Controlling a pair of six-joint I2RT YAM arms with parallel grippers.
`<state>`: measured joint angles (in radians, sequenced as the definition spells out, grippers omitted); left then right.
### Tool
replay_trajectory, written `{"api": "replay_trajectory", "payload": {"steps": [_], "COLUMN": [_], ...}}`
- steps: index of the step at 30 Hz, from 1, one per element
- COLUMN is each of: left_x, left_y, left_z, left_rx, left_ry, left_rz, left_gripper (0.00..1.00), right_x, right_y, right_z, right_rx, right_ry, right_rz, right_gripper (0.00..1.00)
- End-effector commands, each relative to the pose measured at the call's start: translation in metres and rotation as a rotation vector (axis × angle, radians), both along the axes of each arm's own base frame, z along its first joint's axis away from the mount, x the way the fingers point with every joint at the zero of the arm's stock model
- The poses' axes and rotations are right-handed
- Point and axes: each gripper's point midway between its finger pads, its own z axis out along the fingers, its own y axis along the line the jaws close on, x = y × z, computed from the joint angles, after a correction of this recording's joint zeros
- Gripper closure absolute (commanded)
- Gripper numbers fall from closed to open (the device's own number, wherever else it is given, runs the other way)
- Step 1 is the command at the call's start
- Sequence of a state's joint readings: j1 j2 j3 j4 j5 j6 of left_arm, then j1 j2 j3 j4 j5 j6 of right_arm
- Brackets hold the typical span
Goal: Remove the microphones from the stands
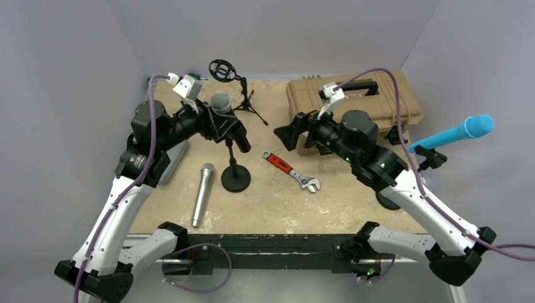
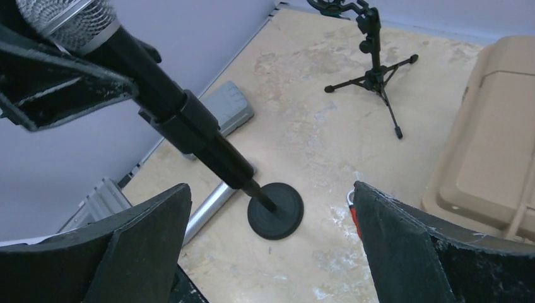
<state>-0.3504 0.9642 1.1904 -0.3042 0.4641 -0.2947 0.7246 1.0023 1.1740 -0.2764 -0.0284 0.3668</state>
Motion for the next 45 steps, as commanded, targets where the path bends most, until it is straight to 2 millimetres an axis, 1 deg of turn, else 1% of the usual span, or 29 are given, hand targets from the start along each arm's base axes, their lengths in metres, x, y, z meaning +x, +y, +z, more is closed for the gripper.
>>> {"api": "replay_trajectory", "payload": {"steps": [1, 3, 5, 6, 7, 8, 10, 12, 13, 15, 16, 17, 18, 19, 20, 22, 24, 27, 31, 32, 34, 37, 40, 41, 42, 44, 45], "left_x": [-0.012, -0.016, -0.02, -0.023, -0.026, -0.027, -0.03, -0.034, -0.036, -0.04, -0.037, -0.035, -0.035, -0.036, -0.038, -0.042, -0.045, -0.048, -0.047, -0.046, -0.044, -0.039, -0.036, -0.035, -0.033, -0.03, -0.028], "left_y": [0.005, 0.009, 0.015, 0.017, 0.021, 0.026, 0.038, 0.052, 0.06, 0.087, 0.107, 0.124, 0.14, 0.155, 0.168, 0.186, 0.196, 0.204, 0.207, 0.207, 0.208, 0.208, 0.205, 0.203, 0.201, 0.198, 0.196], "left_z": [0.02, 0.025, 0.03, 0.034, 0.036, 0.039, 0.046, 0.053, 0.057, 0.063, 0.065, 0.061, 0.059, 0.057, 0.053, 0.047, 0.042, 0.037, 0.03, 0.028, 0.024, 0.017, 0.012, 0.011, 0.011, 0.008, 0.007], "left_rx": [0.004, 0.013, 0.024, 0.031, 0.04, 0.046, 0.05, 0.048, 0.044, 0.03, 0.022, 0.015, 0.003, -0.007, -0.014, -0.023, -0.032, -0.054, -0.061, -0.058, -0.056, -0.059, -0.095, -0.106, -0.114, -0.121, -0.121], "left_ry": [-0.106, -0.134, -0.165, -0.186, -0.201, -0.21, -0.232, -0.263, -0.278, -0.304, -0.308, -0.301, -0.3, -0.3, -0.295, -0.301, -0.317, -0.343, -0.345, -0.341, -0.33, -0.314, -0.291, -0.287, -0.284, -0.274, -0.268], "left_rz": [0.0, 0.008, 0.027, 0.034, 0.048, 0.073, 0.133, 0.201, 0.243, 0.382, 0.497, 0.594, 0.683, 0.762, 0.835, 0.928, 0.978, 1.021, 1.042, 1.045, 1.047, 1.048, 1.037, 1.023, 1.011, 0.997, 0.99], "left_gripper": [0.4, 0.19, 0.06, 0.01, 0.0, 0.0, 0.0, 0.0, 0.0, 0.0, 0.0, 0.0, 0.0, 0.0, 0.0, 0.0, 0.0, 0.0, 0.0, 0.0, 0.0, 0.0, 0.0, 0.0, 0.0, 0.0, 0.0], "right_x": [0.002, 0.001, 0.001, 0.001, -0.002, -0.001, -0.006, -0.015, -0.021, -0.032, -0.034, -0.035, -0.034, -0.033, -0.032, -0.028, -0.025, -0.022, -0.015, -0.013, -0.009, -0.005, 0.005, 0.009, 0.011, 0.012, 0.011], "right_y": [0.02, 0.031, 0.04, 0.045, 0.051, 0.051, 0.059, 0.069, 0.075, 0.086, 0.09, 0.095, 0.104, 0.108, 0.112, 0.12, 0.127, 0.138, 0.15, 0.153, 0.155, 0.158, 0.156, 0.153, 0.152, 0.149, 0.147], "right_z": [0.029, 0.031, 0.032, 0.033, 0.033, 0.034, 0.037, 0.041, 0.047, 0.052, 0.053, 0.055, 0.05, 0.051, 0.051, 0.05, 0.052, 0.054, 0.06, 0.056, 0.052, 0.045, 0.042, 0.044, 0.046, 0.052, 0.056], "right_rx": [0.012, -0.001, -0.014, -0.019, -0.024, -0.03, -0.033, -0.045, -0.046, -0.079, -0.098, -0.113, -0.15, -0.166, -0.182, -0.212, -0.239, -0.26, -0.283, -0.333, -0.366, -0.416, -0.42, -0.422, -0.415, -0.396, -0.383], "right_ry": [-0.048, -0.044, -0.03, -0.029, -0.027, -0.028, -0.03, -0.052, -0.071, -0.11, -0.122, -0.131, -0.141, -0.149, -0.156, -0.169, -0.187, -0.224, -0.277, -0.3, -0.318, -0.353, -0.355, -0.355, -0.357, -0.366, -0.372], "right_rz": [-0.058, -0.089, -0.139, -0.165, -0.184, -0.24, -0.292, -0.323, -0.339, -0.374, -0.404, -0.423, -0.44, -0.466, -0.483, -0.509, -0.513, -0.51, -0.543, -0.554, -0.593, -0.618, -0.645, -0.651, -0.645, -0.619, -0.602], "right_gripper": [0.01, 0.01, 0.01, 0.01, 0.01, 0.01, 0.01, 0.01, 0.01, 0.01, 0.01, 0.01, 0.02, 0.02, 0.03, 0.03, 0.03, 0.04, 0.04, 0.04, 0.06, 0.14, 0.26, 0.32, 0.4, 0.64, 0.73]}}
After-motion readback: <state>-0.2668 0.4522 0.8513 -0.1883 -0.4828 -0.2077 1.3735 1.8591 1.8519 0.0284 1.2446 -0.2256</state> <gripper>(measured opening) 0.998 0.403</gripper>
